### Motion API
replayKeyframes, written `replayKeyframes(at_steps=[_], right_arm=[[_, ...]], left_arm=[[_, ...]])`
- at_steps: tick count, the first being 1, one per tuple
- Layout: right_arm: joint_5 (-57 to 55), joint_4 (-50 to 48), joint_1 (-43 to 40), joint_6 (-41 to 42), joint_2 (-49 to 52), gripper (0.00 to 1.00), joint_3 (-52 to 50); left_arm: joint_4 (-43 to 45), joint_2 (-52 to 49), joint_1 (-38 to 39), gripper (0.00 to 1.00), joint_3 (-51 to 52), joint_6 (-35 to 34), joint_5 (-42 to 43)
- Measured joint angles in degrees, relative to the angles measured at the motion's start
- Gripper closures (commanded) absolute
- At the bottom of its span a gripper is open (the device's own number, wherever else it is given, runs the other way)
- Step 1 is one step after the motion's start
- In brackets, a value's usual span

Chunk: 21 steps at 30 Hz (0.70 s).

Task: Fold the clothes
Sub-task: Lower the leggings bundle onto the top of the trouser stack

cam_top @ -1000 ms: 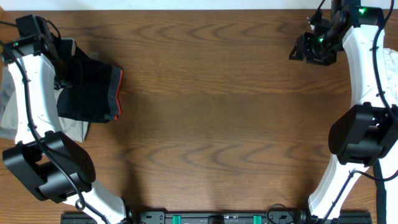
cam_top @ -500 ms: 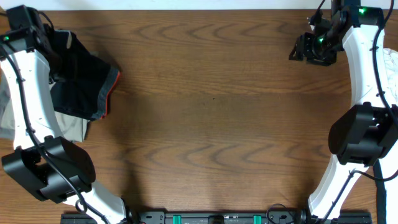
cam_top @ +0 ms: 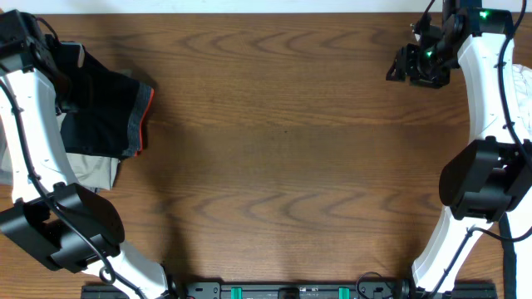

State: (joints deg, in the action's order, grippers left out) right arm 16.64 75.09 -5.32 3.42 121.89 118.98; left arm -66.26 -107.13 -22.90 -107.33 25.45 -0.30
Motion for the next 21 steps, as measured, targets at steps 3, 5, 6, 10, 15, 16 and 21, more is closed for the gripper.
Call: replayKeyframes(at_steps=[3,5,6,10,15,16,21], right_arm=[[0.0,0.3,0.0,0.0,0.0,0.43,0.0],[-0.3,0.4,0.0,0.0,0.0,0.43,0.0],[-0.4,0.4,0.0,0.0,0.0,0.43,0.0],[-0.9,0.5,0.0,0.0,0.0,0.42,0.0],[-1.7,0.7,0.0,0.0,0.0,0.42,0.0],[-1.9,0.7,0.0,0.0,0.0,0.42,0.0],[-2.4,0.8,0.0,0.0,0.0,0.42,0.0]], left_arm=[[-0.7,0.0,0.1,0.94,-0.5,0.1,-0.9],[-0.9,0.0,0.0,0.94,-1.2,0.1,-1.5],[-0.8,0.0,0.0,0.94,-1.4,0.1,-1.6],[-0.4,0.0,0.0,0.94,-1.9,0.1,-1.9],[0.4,0.0,-0.5,0.94,-1.9,0.3,-3.1],[0.5,0.0,-0.6,0.94,-1.9,0.3,-3.2],[1.5,0.0,-1.0,0.94,-1.9,1.0,-3.8]])
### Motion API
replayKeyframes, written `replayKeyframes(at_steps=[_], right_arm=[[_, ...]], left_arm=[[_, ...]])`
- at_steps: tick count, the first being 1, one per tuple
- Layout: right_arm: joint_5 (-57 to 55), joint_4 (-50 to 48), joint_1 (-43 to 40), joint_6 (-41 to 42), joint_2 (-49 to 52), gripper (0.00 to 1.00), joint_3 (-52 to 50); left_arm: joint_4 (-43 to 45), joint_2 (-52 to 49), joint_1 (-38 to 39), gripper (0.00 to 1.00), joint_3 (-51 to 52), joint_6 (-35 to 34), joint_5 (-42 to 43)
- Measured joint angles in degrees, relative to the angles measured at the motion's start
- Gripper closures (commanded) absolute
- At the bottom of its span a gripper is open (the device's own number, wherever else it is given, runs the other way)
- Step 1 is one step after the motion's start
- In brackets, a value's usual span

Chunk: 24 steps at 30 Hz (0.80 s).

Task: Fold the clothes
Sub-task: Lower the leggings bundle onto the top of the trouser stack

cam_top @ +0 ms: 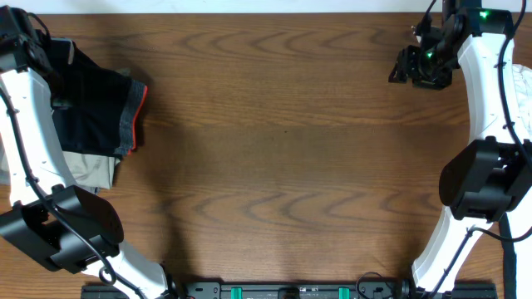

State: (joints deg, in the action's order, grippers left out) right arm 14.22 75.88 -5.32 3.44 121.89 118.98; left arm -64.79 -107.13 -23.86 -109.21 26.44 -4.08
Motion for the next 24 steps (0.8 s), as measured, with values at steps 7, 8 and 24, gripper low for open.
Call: replayKeyframes(at_steps=[7,8,24], right_arm=[[-0.5,0.0,0.0,0.0,0.0,0.41,0.0],[-0.6,0.0,0.0,0.0,0.0,0.41,0.0],[-0.8,-0.2,0.0,0.0,0.0,0.41,0.0]], left_arm=[[0.5,0.0,-1.3,0.94,0.0,0.5,-0.5],[0.7,0.0,-1.4,0.94,0.0,0.6,-0.6],[5.9,0.0,-2.0,0.94,-0.6,0.9,-0.2]])
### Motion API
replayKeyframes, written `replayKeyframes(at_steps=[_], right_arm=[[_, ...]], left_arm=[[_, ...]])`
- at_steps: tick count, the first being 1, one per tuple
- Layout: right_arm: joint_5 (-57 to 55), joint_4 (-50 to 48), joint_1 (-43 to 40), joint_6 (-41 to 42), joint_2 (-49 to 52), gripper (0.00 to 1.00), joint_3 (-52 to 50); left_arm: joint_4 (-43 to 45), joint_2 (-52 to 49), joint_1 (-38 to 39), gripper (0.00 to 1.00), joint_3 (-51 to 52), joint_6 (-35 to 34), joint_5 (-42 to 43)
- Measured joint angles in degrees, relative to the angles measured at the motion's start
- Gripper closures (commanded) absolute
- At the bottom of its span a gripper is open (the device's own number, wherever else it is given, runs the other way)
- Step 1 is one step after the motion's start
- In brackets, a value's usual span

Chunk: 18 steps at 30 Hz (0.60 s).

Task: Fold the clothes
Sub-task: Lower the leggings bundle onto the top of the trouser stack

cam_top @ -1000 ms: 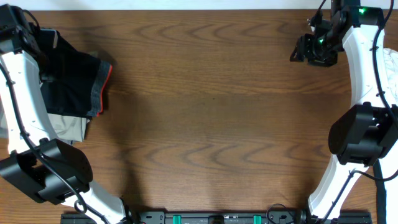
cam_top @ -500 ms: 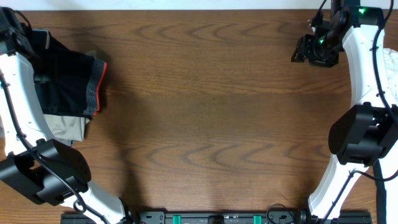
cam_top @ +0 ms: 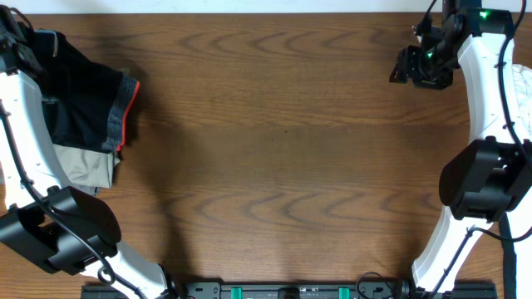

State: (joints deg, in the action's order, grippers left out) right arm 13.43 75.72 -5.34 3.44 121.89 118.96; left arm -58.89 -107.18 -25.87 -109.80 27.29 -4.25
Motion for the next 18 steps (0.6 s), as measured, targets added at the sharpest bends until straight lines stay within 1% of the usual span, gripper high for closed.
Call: replayKeyframes(at_steps=[4,10,12,15,18], right_arm=[[0.0,0.0,0.0,0.0,0.0,0.41,0.0],[0.0,-0.1,0.0,0.0,0.0,0.41,0.0],[0.0,-0.1,0.0,0.0,0.0,0.41,0.0],[0.0,0.0,0.0,0.0,0.0,0.41,0.0],[0.0,0.1,0.0,0.0,0.0,0.41,0.0]], left_arm=[[0.8,-0.5,0.0,0.93,0.0,0.0,0.2],[2.8,-3.0,0.0,0.93,-0.1,0.0,4.0],[3.8,-4.2,0.0,0.93,-0.1,0.0,4.8],[5.2,-5.9,-0.2,0.88,-0.1,0.1,5.5],[6.3,-7.0,-0.6,0.88,-0.1,0.1,5.8]])
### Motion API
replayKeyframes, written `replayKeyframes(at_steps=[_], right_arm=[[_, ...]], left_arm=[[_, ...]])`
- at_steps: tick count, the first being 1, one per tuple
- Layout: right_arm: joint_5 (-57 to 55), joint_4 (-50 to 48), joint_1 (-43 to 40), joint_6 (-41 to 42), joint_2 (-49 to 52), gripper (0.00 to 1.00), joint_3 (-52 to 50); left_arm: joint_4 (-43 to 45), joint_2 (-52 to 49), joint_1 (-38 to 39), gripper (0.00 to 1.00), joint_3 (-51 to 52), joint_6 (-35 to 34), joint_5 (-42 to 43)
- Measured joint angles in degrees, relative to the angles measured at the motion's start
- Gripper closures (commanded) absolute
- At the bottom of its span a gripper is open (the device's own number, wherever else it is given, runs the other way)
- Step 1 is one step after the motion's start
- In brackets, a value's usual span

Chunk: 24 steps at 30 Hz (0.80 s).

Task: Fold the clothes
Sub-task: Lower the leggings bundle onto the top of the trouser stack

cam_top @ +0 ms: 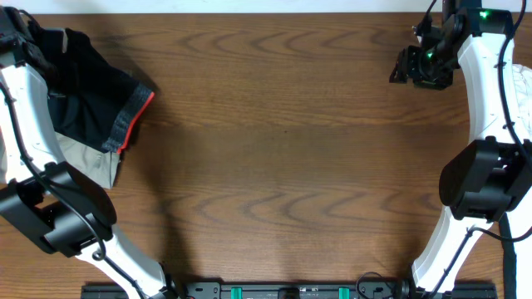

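A dark garment (93,95) with a grey hem and red trim lies bunched at the table's far left, partly on top of a beige garment (90,164). My left gripper (25,40) is at the top left corner, at the dark garment's upper edge, and appears shut on the cloth; its fingers are mostly hidden by the arm. My right gripper (409,66) hovers at the top right, far from the clothes, with nothing in it; its jaw state is unclear from above.
The brown wooden table (283,158) fills the view. A pale cloth (524,91) shows at the right edge behind the right arm. The arm bases stand at the front edge, left and right.
The dark garment has shifted right and spread out, its red-trimmed corner now further right and lower. My left gripper has moved slightly right. The right arm is unchanged.
The dark garment first lay over the beige one with its trim near the left third of the table. At the following two moments it sat further left and up along with my left gripper. Now it has swung back rightward. The right gripper stayed at the top right throughout.
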State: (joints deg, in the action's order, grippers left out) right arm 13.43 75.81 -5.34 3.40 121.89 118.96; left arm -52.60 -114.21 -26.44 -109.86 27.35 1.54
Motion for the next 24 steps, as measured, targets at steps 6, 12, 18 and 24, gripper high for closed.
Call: replayKeyframes(at_steps=[6,12,18,24], right_arm=[[0.0,0.0,0.0,0.0,0.0,0.41,0.0],[0.0,0.1,0.0,0.0,0.0,0.41,0.0],[0.0,0.1,0.0,0.0,0.0,0.41,0.0],[0.0,0.1,0.0,0.0,0.0,0.41,0.0]], left_arm=[[2.7,-0.5,-1.9,0.88,0.0,0.0,0.2],[3.5,-0.5,-4.8,0.83,0.0,-0.6,1.1],[3.8,-0.5,-6.8,0.78,0.0,-1.0,3.7],[5.6,-0.6,-7.1,0.78,0.0,-1.0,4.6]])
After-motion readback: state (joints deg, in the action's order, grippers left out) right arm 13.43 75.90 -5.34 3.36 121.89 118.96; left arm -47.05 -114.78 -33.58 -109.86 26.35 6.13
